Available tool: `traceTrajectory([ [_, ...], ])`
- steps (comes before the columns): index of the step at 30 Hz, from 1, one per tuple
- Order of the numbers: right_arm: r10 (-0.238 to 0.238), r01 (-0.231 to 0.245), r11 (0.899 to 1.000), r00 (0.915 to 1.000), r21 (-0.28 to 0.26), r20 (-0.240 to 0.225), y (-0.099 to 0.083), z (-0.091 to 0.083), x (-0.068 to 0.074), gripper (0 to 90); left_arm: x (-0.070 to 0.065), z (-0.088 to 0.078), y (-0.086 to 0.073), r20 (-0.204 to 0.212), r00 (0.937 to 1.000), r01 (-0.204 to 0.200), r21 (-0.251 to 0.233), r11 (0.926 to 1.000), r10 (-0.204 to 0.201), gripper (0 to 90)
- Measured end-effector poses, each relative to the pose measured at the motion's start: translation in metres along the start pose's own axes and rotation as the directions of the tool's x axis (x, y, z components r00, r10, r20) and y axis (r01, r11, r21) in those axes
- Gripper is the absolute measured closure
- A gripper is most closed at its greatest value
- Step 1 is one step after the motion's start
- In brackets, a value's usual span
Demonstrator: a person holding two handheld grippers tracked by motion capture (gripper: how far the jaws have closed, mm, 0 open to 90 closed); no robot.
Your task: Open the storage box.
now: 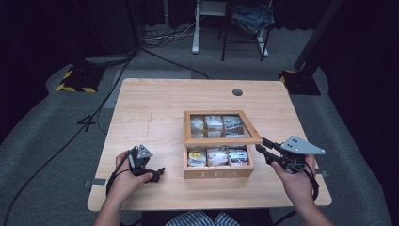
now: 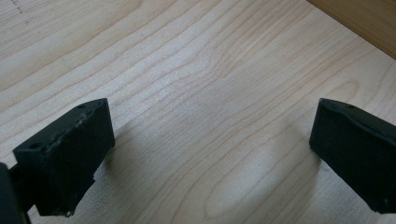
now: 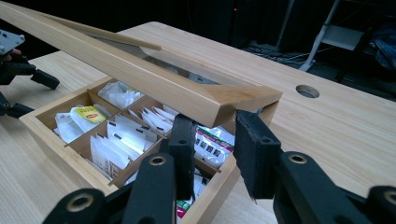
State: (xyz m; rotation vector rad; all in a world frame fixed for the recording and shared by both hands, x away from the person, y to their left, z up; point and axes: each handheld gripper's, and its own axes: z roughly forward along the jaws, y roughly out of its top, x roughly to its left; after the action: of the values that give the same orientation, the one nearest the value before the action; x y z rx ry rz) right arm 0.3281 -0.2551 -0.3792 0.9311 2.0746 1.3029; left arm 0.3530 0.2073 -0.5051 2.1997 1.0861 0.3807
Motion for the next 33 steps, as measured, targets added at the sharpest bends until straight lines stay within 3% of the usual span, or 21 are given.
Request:
traceTrajectory([
  [8, 0.012, -0.012, 1.0, 0.9999, -0.024, 0.006, 0.01, 0.001, -0.005, 67.2, 0.003, -0.003, -0.001, -0.008, 0.9999, 0.009, -0.011, 0.9999, -0.01, 7.7],
  [16, 0.008, -0.008, 0.999, 0.9998, -0.032, 0.018, 0.022, 0.003, -0.01, 65.7, 0.003, -0.008, 0.003, -0.003, 0.9991, 0.042, 0.001, 0.9991, -0.042, 23.6],
  [26, 0.006, -0.006, 1.0, 0.9997, -0.019, 0.025, 0.034, 0.012, -0.014, 64.7, -0.001, -0.019, 0.013, 0.022, 0.9981, 0.059, -0.05, 0.997, -0.058, 27.2],
  [33, 0.016, -0.014, 0.999, 0.9989, -0.036, 0.044, 0.042, 0.015, -0.016, 65.1, -0.006, -0.029, 0.025, 0.034, 0.9991, 0.029, -0.087, 0.9958, -0.026, 28.8],
])
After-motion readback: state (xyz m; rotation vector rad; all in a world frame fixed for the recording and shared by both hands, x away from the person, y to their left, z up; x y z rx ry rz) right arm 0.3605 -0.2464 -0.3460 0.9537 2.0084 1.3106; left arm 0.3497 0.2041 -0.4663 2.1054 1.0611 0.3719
